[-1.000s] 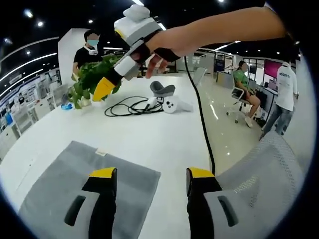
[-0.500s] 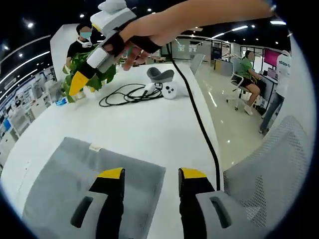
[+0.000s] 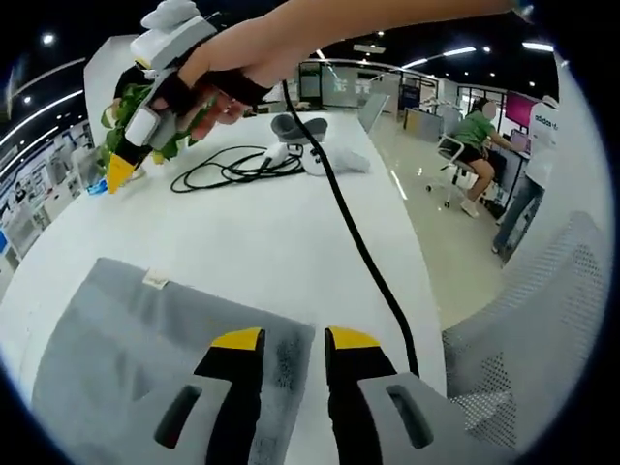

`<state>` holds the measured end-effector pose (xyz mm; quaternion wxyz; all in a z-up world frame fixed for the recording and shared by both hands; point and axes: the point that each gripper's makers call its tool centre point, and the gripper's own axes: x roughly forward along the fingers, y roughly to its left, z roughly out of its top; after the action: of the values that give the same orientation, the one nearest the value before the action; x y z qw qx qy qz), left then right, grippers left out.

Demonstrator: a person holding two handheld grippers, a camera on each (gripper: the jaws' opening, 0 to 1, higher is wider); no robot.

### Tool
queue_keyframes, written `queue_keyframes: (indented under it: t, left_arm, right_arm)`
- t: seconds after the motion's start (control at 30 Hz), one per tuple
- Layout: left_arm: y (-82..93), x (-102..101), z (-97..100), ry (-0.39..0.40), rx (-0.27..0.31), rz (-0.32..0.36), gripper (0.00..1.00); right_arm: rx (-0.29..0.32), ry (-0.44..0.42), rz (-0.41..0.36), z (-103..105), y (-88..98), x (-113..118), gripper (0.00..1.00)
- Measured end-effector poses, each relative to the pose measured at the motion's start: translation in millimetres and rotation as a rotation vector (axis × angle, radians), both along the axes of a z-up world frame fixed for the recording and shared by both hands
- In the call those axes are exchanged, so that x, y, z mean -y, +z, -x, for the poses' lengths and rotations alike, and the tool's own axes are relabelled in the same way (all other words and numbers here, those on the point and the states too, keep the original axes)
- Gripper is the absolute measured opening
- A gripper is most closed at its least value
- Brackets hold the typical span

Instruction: Fold the towel on the table until its edges align and the towel forms a compact rectangular stack.

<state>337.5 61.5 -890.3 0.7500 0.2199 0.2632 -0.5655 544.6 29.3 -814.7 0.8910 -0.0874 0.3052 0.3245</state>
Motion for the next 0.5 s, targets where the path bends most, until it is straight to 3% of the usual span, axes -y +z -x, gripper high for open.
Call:
queue_keyframes:
  t: [0.33, 0.4, 0.5]
  left_arm:
    - [-23.8, 7, 6.1, 0.011, -0.047, -0.058, 0.23]
    - [-24.1, 7, 5.6, -0.002, -0.015, -0.068, 0.21]
    - [-23.4, 6, 0.7, 0.022, -0.023, -0.068, 0.16]
  right_arm:
    - [-0.025, 0.023, 0.008, -6, -13.7, -2, 0.15]
    - [-0.028, 0.027, 0.010, -8, -15.9, -2, 0.14]
    - [-0.031, 0.027, 0.009, -12, -18.5, -3, 0.14]
